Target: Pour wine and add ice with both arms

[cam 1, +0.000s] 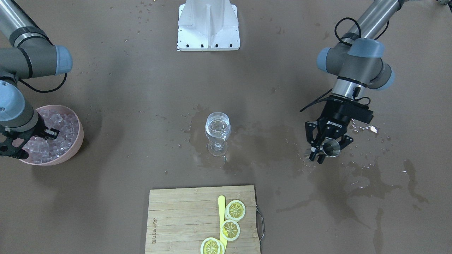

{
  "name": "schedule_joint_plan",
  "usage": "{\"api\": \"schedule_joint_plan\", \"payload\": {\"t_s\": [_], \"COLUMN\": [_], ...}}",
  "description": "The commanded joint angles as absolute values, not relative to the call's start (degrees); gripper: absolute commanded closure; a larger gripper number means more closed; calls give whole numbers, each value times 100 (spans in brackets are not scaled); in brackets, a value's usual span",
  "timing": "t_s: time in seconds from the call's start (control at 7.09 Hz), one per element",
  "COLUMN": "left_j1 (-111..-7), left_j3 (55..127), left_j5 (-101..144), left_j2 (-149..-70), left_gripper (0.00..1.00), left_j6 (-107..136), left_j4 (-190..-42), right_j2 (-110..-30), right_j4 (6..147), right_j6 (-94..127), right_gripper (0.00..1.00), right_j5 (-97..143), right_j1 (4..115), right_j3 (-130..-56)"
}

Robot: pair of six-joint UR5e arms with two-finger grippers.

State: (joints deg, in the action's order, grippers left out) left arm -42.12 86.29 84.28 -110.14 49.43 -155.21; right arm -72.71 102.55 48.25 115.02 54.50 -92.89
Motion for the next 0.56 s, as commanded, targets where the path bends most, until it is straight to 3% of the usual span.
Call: {"api": "schedule_joint_plan", "payload": {"t_s": [0.0, 0.28, 0.42], "left_j1": [-3676, -3525, -3490], "left_j3": [8701, 9015, 9461], "left_j5": [8078, 8051, 8051], "left_j2": [-11205, -11460, -11591], "left_gripper": [100, 100, 100], "left_j6": [4939, 4939, 4948], "left_j4": [-15513, -14876, -14053], "right_j2": [-7286, -7286, -7286], "right_j4": [10257, 10257, 10257], "right_j6": [4834, 4834, 4834], "right_gripper": [59, 55, 60], "right_j5": [11505, 11496, 11505], "right_j1": [5432, 5405, 5397], "right_j3": [-9290, -9290, -9290]}}
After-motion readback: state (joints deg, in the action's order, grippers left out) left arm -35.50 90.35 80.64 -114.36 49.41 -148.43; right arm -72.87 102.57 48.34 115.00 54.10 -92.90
